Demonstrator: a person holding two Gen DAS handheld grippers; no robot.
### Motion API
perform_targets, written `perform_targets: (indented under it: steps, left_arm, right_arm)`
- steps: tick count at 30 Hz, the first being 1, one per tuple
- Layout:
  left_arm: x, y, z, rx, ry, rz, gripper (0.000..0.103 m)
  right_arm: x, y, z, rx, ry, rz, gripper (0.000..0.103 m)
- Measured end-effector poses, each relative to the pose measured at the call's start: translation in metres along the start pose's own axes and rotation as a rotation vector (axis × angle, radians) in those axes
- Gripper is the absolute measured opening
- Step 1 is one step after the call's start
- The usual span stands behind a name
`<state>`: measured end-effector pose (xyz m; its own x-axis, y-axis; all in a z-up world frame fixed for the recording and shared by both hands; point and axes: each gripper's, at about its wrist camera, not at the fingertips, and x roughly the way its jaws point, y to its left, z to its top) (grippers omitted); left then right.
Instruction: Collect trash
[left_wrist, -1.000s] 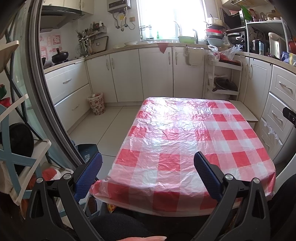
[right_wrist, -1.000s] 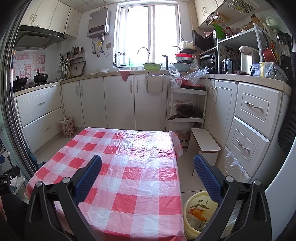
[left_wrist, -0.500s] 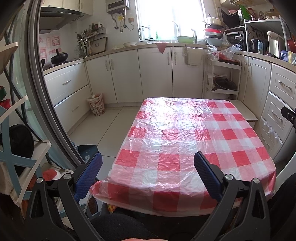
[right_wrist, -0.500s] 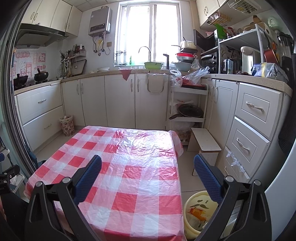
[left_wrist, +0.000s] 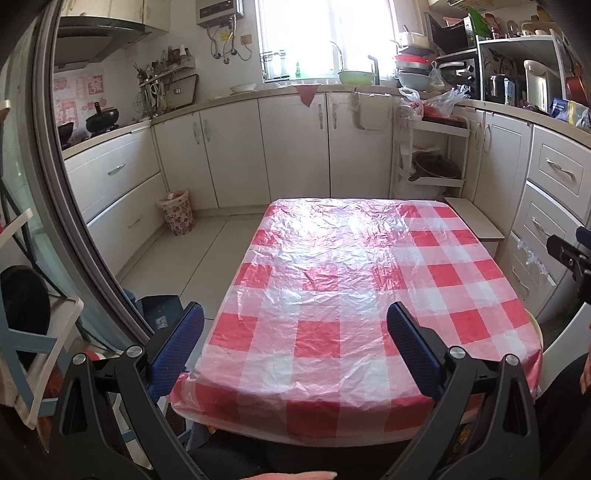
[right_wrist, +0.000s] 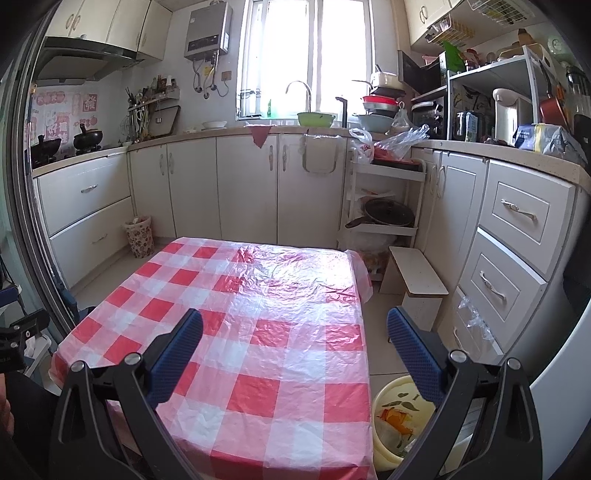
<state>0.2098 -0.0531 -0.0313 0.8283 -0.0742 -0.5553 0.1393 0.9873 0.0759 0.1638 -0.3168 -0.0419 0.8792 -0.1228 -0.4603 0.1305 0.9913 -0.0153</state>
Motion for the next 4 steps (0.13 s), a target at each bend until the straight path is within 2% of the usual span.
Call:
perform_targets:
  steps: [4]
  left_arm:
    - [0.022, -0.008, 0.009, 0.022, 0.036, -0.006, 0.095]
  right_arm:
    - [0.038, -0.009, 0.004, 0.053, 0.102, 0.056, 0.096]
